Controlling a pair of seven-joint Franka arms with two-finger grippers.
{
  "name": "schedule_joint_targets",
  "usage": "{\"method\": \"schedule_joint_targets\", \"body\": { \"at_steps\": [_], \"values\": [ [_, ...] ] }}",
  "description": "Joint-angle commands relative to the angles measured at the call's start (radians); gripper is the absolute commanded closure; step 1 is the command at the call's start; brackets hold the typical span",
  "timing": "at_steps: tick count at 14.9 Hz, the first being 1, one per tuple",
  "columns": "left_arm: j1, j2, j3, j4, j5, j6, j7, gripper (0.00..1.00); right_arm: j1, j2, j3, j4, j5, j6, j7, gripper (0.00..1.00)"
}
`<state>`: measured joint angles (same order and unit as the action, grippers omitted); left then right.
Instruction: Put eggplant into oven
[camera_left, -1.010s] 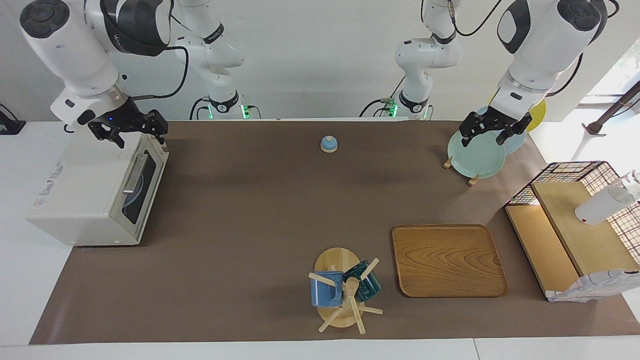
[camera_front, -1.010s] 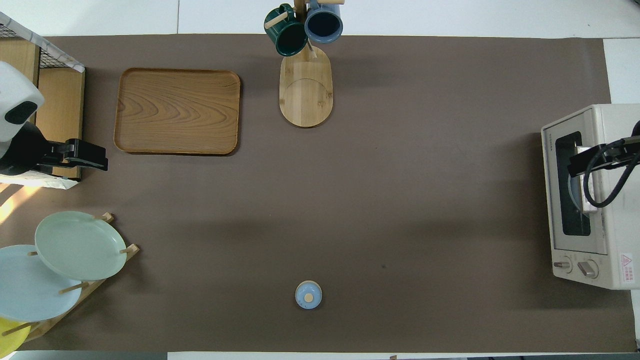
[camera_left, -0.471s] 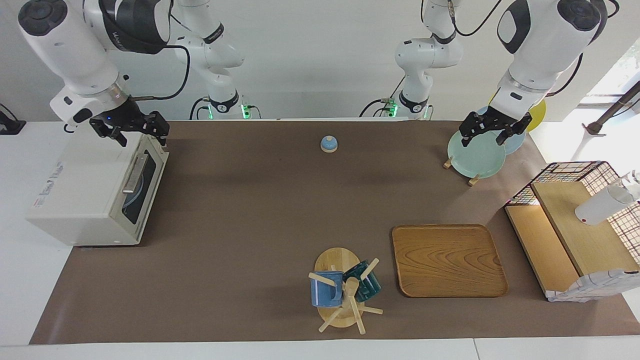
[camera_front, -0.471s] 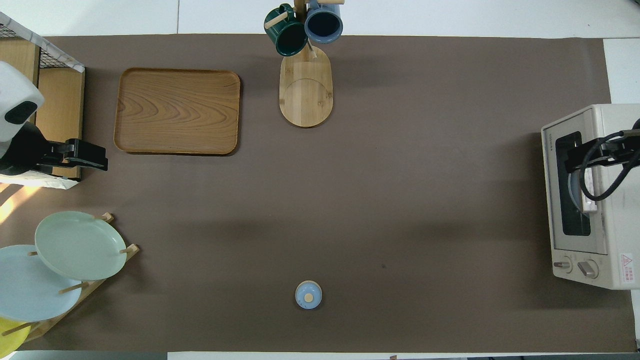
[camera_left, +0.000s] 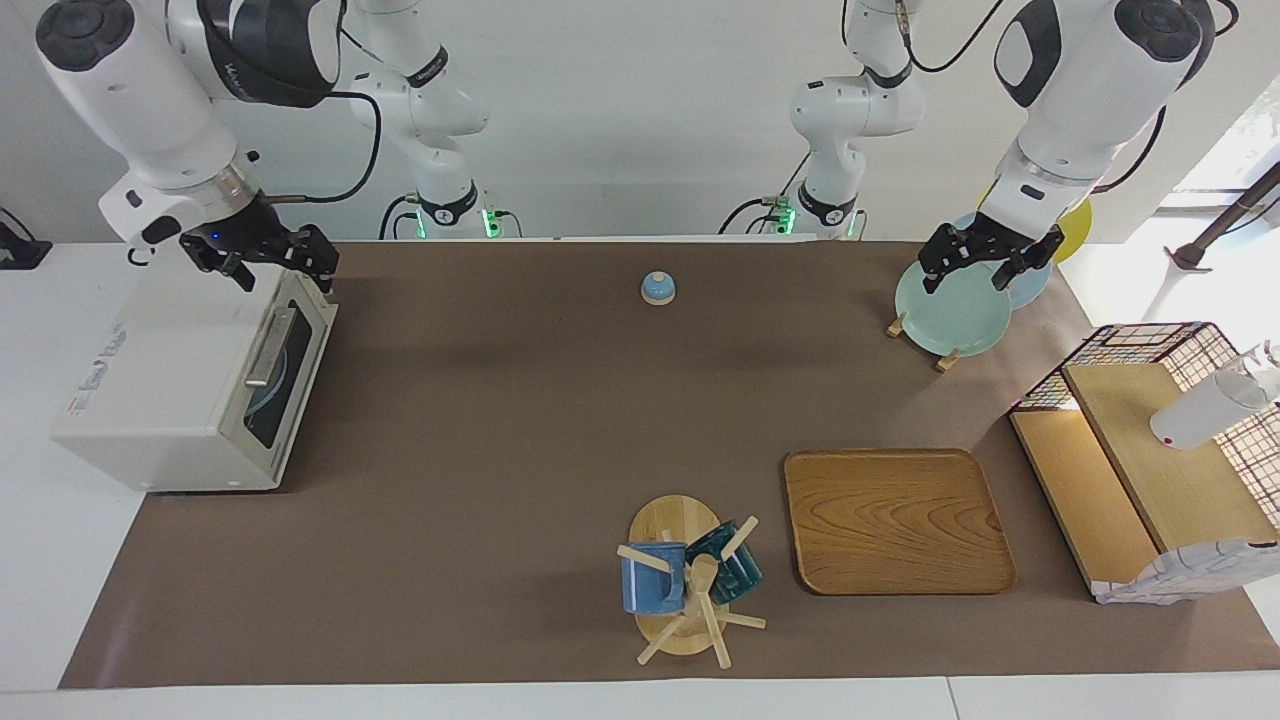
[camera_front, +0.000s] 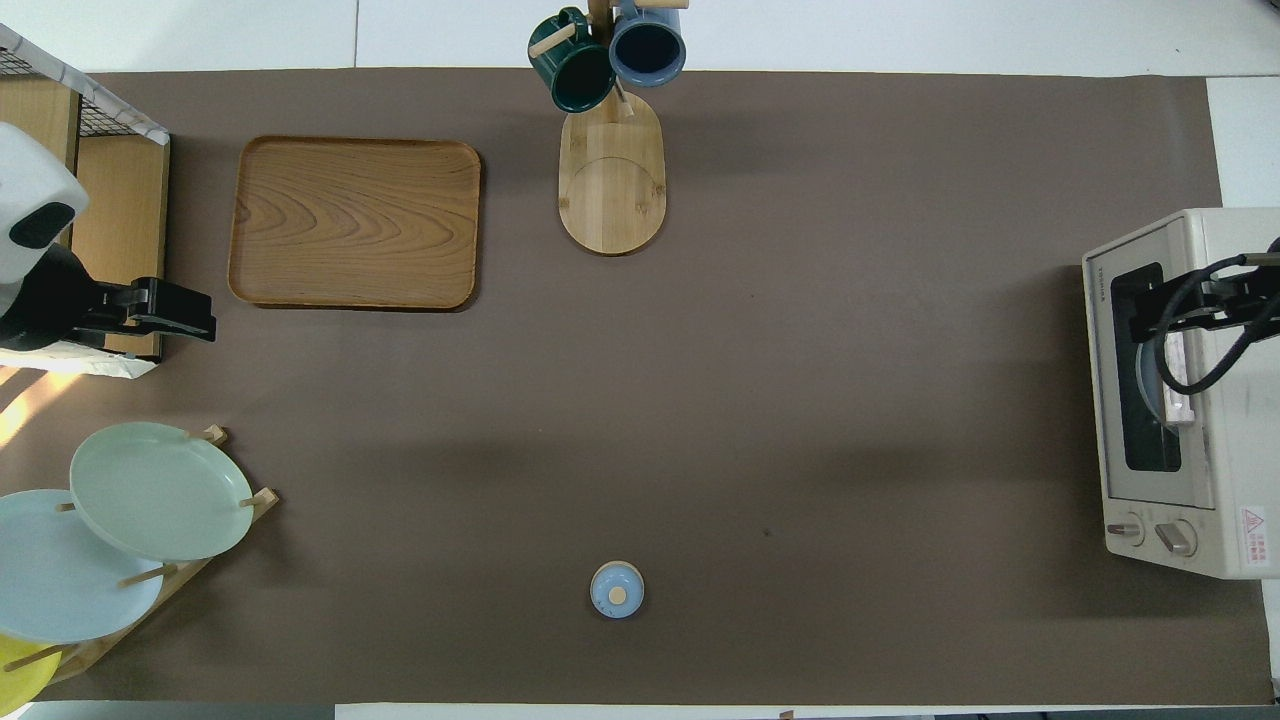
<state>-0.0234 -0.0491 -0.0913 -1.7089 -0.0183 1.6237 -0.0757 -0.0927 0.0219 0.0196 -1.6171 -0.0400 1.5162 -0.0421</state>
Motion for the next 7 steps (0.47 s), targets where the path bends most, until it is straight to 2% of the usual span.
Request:
{"method": "schedule_joint_targets", "body": {
  "at_steps": [1,7],
  "values": [
    [0.011,-0.018,-0.005,-0.018,-0.012,-0.002,0.011,0.00,0.002,-0.008,-0.003,0.006,0.026,-0.004,0.014,0.00],
    [0.011,-0.018,-0.005,-0.018,-0.012,-0.001,0.011,0.00,0.002,-0.014,-0.003,-0.006,0.026,-0.005,0.014,0.00]
  ]
}}
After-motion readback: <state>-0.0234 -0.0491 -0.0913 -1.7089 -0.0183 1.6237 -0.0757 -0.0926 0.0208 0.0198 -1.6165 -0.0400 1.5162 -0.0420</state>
